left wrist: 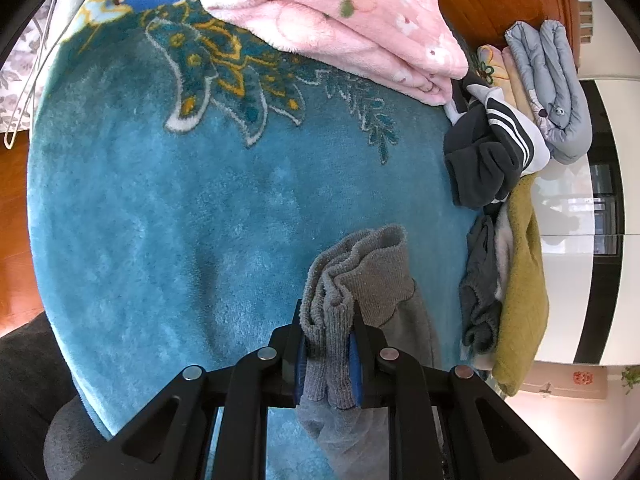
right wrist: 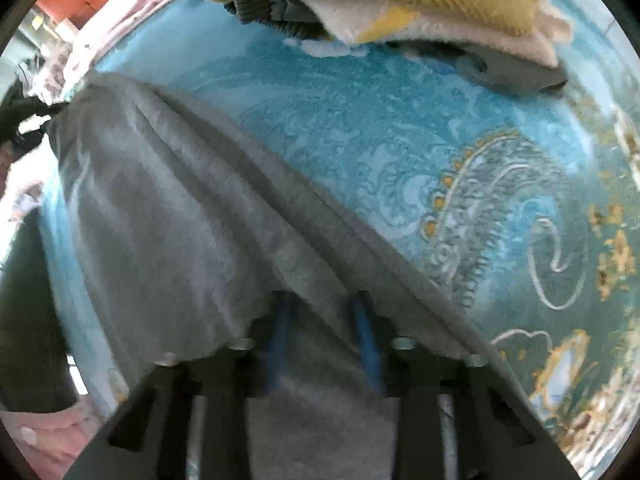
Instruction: Fold clothes
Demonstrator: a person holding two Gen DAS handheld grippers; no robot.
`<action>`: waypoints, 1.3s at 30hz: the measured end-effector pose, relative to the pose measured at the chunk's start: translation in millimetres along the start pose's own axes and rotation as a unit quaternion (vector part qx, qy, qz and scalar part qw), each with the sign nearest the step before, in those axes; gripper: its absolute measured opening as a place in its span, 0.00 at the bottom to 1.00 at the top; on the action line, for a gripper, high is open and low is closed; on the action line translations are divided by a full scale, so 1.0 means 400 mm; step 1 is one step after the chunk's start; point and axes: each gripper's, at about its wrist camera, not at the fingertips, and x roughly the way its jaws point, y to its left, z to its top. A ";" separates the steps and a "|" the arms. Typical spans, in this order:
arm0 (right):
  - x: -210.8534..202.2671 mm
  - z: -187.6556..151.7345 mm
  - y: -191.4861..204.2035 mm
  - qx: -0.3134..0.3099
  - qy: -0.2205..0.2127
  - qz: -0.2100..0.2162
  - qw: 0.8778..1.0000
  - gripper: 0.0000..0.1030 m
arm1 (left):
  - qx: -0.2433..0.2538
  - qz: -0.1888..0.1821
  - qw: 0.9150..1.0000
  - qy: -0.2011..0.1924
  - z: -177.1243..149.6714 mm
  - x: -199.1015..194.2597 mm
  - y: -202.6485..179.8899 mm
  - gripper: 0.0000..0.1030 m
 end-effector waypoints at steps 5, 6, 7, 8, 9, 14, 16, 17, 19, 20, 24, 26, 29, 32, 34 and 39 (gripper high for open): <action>-0.041 -0.002 0.029 -0.018 -0.036 -0.028 0.999 0.06 | 0.003 -0.016 1.000 -0.001 0.002 -0.008 -0.001 0.19; -0.056 0.005 0.015 -0.007 -0.047 -0.026 0.999 0.05 | 0.005 -0.018 1.000 -0.002 0.001 -0.008 -0.002 0.19; -0.067 0.015 -0.006 0.012 -0.059 -0.025 0.998 0.05 | 0.006 -0.017 1.000 -0.002 0.001 -0.006 -0.003 0.19; -0.067 0.023 -0.023 0.027 -0.063 -0.025 0.997 0.05 | 0.003 -0.015 1.000 -0.001 0.001 -0.003 -0.002 0.19; -0.055 0.030 -0.032 0.037 -0.059 -0.023 0.997 0.05 | 0.001 -0.013 1.000 -0.001 0.000 0.000 -0.001 0.19; 0.017 0.025 -0.050 0.063 -0.035 -0.021 0.997 0.05 | 0.000 -0.019 1.000 0.004 0.003 -0.006 0.005 0.21; 0.009 0.018 -0.060 0.080 -0.043 -0.013 0.996 0.06 | 0.005 -0.018 1.000 0.002 0.005 -0.010 0.006 0.26; 0.000 0.015 -0.061 0.085 -0.047 -0.014 0.995 0.07 | 0.005 -0.018 1.000 0.001 0.006 -0.010 0.007 0.33; -0.025 0.008 -0.058 0.093 -0.060 -0.026 0.994 0.15 | 0.008 -0.025 1.000 0.005 0.003 -0.007 0.006 0.50; -0.049 0.001 -0.056 0.104 -0.076 -0.035 0.991 0.22 | 0.009 -0.029 1.000 0.007 0.001 -0.006 0.005 0.57; -0.144 -0.045 -0.040 0.170 -0.155 -0.032 0.973 0.24 | 0.035 -0.019 0.999 0.017 -0.014 0.017 -0.009 0.57; -0.153 -0.082 -0.016 0.194 -0.168 -0.018 0.966 0.24 | 0.044 -0.003 0.999 0.024 -0.017 0.039 -0.015 0.55; -0.125 -0.122 0.030 0.214 -0.161 -0.015 0.964 0.24 | 0.035 0.000 0.999 0.011 -0.014 0.053 -0.016 0.34; -0.117 -0.184 0.039 0.239 -0.161 -0.004 0.958 0.24 | 0.038 -0.004 0.999 -0.012 -0.002 0.038 -0.034 0.15; -0.135 -0.221 0.051 0.258 -0.166 0.019 0.952 0.24 | 0.068 -0.018 0.996 -0.046 0.006 -0.005 -0.076 0.14; -0.135 -0.307 0.011 0.308 -0.162 0.038 0.937 0.24 | 0.093 0.009 0.995 -0.043 0.044 -0.017 -0.115 0.14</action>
